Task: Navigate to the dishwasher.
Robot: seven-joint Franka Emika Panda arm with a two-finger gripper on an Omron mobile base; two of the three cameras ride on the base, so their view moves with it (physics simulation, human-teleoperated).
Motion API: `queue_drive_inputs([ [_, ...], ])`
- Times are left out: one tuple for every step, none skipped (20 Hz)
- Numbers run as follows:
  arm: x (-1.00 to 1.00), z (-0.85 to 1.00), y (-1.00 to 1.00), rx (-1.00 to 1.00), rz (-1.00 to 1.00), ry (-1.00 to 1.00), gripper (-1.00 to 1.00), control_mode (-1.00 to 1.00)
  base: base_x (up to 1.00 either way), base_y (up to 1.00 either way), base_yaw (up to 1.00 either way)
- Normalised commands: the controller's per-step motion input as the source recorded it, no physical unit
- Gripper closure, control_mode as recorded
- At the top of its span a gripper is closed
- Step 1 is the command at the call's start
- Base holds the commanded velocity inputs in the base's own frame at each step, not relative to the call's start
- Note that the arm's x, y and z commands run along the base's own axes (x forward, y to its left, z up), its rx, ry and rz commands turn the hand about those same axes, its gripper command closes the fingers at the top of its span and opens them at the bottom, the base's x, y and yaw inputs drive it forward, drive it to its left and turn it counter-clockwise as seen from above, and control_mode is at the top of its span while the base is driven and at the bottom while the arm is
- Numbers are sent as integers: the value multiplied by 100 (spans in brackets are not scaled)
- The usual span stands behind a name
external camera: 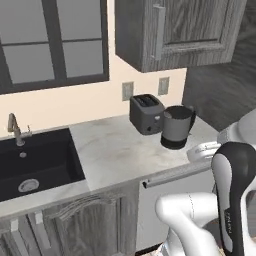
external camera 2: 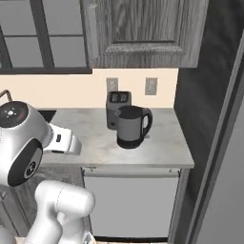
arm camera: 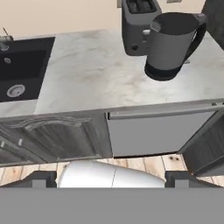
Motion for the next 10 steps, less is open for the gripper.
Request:
queue_drive_inputs([
  [0, 0, 0, 0, 0, 0, -100, 100, 76, -100, 13],
  [0, 0, 0, 0, 0, 0, -100, 100, 78, -100, 16],
  [0, 0, 0, 0, 0, 0, -100, 100, 79, -100, 18],
  [0, 0, 0, 0, 0, 0, -100, 100, 82, -76, 19],
  [0, 0, 0, 0, 0, 0, -100, 100, 92, -64, 22],
  [0, 0, 0, 0, 0, 0, -100, 100, 91, -55, 25],
  [0, 0, 0, 0, 0, 0, -100, 100, 96, -55, 27],
  [0, 0, 0, 0, 0, 0, -100, 100, 84, -61, 29],
  [0, 0, 0, 0, 0, 0, -100, 100, 66, -76, 31],
  [0, 0, 0, 0, 0, 0, -100, 100, 50, -89, 34],
])
